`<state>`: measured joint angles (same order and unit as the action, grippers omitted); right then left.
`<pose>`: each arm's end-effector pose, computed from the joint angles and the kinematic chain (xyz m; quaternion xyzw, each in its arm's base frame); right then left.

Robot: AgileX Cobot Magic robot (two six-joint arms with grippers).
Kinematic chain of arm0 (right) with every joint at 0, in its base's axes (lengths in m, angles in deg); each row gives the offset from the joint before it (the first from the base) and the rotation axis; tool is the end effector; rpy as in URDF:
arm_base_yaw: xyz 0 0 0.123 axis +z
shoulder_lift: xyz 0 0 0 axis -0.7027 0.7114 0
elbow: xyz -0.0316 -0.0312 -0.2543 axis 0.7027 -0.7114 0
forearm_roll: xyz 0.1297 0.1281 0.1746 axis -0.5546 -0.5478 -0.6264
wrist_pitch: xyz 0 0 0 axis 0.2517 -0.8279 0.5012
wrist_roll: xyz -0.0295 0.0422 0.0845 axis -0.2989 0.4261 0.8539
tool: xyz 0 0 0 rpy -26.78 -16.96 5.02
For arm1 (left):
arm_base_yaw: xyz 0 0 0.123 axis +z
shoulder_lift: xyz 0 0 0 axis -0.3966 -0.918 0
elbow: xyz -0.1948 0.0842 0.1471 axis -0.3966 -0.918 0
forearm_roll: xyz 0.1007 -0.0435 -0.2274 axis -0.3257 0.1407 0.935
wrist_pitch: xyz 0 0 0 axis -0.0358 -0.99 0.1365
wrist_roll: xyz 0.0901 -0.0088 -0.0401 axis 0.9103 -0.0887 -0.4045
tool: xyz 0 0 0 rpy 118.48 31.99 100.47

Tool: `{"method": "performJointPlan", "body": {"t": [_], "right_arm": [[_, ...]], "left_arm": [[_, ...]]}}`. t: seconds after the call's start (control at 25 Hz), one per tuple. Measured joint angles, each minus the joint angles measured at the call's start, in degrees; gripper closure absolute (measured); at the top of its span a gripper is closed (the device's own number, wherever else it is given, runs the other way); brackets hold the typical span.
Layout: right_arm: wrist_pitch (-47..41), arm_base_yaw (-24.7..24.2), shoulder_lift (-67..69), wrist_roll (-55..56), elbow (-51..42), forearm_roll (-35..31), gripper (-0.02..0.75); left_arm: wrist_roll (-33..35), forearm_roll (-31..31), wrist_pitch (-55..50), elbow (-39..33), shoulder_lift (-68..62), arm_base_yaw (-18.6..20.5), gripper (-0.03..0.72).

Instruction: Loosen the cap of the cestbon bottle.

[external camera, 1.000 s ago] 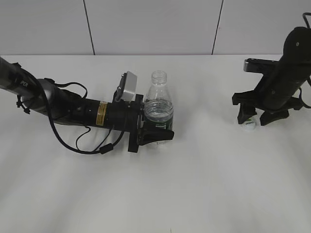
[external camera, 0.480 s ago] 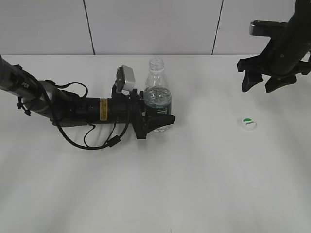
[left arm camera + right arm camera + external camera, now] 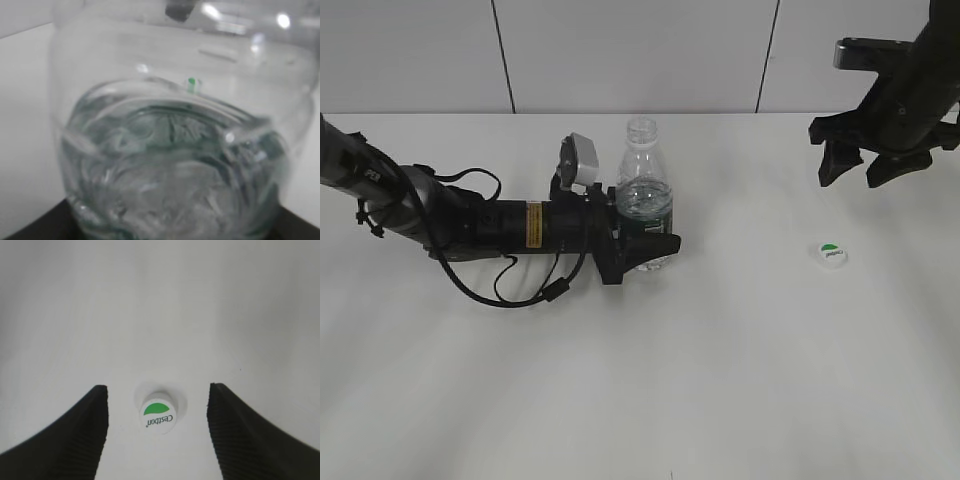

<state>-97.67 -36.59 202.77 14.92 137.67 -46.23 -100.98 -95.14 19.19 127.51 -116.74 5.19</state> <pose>0.4017 0.0645 0.1552 -0.0680 0.9831 0.0504 0.1626 0.3736 -0.2132 0.0230 0.4662 0.6211 -0.4379 0.4531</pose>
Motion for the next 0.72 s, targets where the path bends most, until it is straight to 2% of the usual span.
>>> {"method": "performJointPlan", "body": {"t": [0.08, 0.32, 0.72], "right_arm": [[0.00, 0.00, 0.00, 0.00, 0.00, 0.00, 0.265], [0.00, 0.00, 0.00, 0.05, 0.00, 0.00, 0.265], [-0.06, 0.00, 0.00, 0.05, 0.00, 0.01, 0.265]], "left_arm": [[-1.55, 0.25, -0.06, 0.00, 0.00, 0.00, 0.275], [-4.31, 0.10, -0.69, 0.00, -0.05, 0.00, 0.181], [-5.45, -0.51, -0.50, -0.12, 1.49, 0.00, 0.165]]}}
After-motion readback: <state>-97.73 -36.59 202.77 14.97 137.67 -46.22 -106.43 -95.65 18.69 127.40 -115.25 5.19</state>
